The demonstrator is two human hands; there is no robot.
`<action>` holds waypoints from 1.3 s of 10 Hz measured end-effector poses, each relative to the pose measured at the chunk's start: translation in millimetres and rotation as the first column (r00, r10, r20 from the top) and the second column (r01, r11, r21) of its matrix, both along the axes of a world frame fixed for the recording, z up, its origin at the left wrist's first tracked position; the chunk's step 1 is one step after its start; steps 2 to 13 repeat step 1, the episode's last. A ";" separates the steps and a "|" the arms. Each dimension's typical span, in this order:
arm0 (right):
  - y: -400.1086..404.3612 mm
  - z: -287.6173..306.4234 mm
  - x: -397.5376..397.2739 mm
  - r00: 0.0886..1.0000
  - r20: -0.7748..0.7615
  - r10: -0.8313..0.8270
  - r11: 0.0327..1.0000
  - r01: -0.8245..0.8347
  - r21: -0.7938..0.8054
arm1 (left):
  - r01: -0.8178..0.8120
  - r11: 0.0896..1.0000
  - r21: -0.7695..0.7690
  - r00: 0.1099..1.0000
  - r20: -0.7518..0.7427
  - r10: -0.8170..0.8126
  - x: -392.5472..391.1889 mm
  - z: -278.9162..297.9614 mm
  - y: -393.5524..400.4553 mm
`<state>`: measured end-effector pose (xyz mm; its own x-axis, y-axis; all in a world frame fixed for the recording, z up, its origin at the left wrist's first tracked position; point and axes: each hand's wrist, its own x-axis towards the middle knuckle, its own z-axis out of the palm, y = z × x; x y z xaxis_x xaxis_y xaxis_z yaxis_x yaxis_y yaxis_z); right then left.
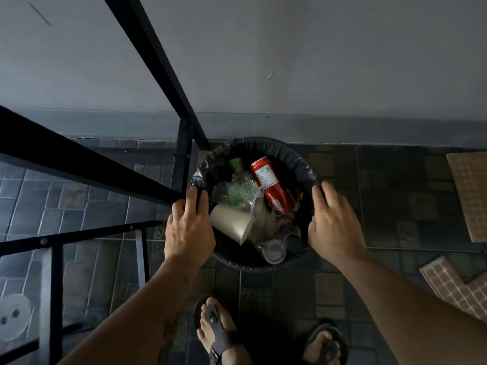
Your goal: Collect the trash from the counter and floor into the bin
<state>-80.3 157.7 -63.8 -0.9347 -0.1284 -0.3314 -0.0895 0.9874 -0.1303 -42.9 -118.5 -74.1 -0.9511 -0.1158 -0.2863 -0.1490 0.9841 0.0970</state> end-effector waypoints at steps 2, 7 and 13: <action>6.2 33.5 5.1 0.994 0.111 -0.008 0.997 0.016 -0.075 | -0.043 0.999 0.028 0.996 0.074 0.041 3.8 38.2 3.1; 6.2 33.5 5.1 0.994 0.111 -0.008 0.997 0.016 -0.075 | -0.043 0.999 0.028 0.996 0.074 0.041 3.8 38.2 3.1; 6.2 33.5 5.1 0.994 0.111 -0.008 0.997 0.016 -0.075 | -0.043 0.999 0.028 0.996 0.074 0.041 3.8 38.2 3.1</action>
